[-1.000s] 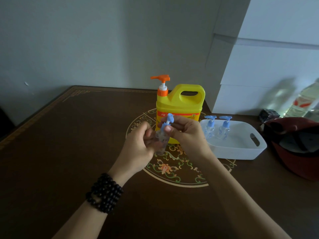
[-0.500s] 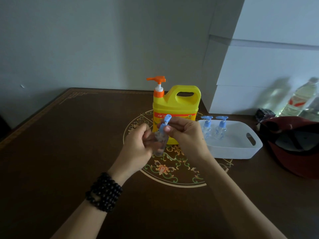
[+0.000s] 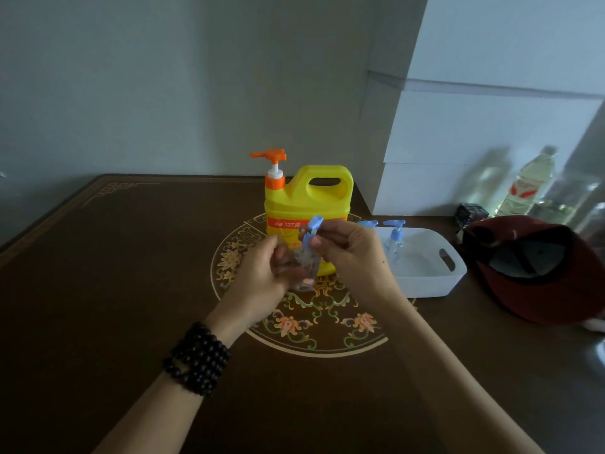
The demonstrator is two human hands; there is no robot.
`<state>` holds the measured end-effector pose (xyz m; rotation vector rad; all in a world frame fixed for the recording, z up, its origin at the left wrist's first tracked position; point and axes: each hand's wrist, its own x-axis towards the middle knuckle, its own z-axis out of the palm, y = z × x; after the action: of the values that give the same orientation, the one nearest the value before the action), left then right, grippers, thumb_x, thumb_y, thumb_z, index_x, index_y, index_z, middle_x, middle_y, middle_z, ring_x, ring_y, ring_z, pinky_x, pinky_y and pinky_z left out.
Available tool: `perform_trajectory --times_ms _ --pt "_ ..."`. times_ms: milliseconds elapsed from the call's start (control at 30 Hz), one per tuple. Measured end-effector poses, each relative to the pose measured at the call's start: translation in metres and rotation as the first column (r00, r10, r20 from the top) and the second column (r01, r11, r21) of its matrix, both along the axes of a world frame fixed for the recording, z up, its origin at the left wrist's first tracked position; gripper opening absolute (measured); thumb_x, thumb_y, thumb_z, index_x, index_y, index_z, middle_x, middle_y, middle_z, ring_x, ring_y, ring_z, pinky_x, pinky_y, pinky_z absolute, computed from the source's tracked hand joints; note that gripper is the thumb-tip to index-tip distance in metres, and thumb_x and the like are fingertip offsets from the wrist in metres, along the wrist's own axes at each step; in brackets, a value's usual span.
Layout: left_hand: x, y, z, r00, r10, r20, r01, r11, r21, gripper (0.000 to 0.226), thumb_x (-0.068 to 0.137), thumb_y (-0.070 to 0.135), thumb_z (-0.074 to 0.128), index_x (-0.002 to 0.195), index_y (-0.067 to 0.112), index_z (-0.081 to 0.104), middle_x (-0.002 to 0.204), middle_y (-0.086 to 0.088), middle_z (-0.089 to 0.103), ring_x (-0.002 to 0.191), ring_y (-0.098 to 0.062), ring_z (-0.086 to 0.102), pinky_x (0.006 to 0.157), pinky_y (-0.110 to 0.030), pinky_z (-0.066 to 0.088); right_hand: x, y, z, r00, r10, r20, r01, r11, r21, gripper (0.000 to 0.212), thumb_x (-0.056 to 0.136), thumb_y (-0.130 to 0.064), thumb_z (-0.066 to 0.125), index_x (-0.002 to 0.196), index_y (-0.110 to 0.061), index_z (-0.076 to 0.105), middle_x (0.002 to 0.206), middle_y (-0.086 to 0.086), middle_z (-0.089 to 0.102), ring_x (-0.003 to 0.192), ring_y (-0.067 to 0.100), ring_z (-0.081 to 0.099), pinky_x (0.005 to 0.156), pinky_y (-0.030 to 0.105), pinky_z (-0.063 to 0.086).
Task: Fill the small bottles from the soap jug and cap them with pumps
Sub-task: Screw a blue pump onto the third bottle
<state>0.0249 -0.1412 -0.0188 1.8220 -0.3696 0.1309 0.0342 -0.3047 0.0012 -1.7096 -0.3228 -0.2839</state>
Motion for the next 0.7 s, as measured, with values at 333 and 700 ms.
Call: perform_trajectory --times_ms 333,700 --pt "0.03 -0.055 0.018 0.944 -0.331 -0.018 0.325 0.935 -0.142 0.032 0.09 -0.013 0.063 0.085 0.011 0.043 0.089 0.002 0.07 0.09 -0.006 0.07 0.076 -0.019 0.053 -0.006 -0.066 0.064 0.988 -0.151 0.013 0.144 0.908 -0.393 0.03 0.08 -0.01 0.078 0.106 -0.019 0.064 0.089 0.005 0.077 0.085 0.016 0.071 0.077 0.036 0.054" --pt "0.045 -0.092 0.035 0.952 -0.304 0.048 0.308 0.941 -0.141 0.02 0.093 0.004 0.068 0.1 0.019 0.056 0.116 -0.003 0.075 0.11 -0.014 0.072 0.095 -0.039 0.059 0.024 -0.145 0.026 0.779 -0.621 0.086 0.564 0.635 -0.528 0.018 0.087 -0.007 0.068 0.104 -0.01 0.064 0.076 -0.004 0.066 0.073 0.011 0.06 0.052 0.005 0.036"
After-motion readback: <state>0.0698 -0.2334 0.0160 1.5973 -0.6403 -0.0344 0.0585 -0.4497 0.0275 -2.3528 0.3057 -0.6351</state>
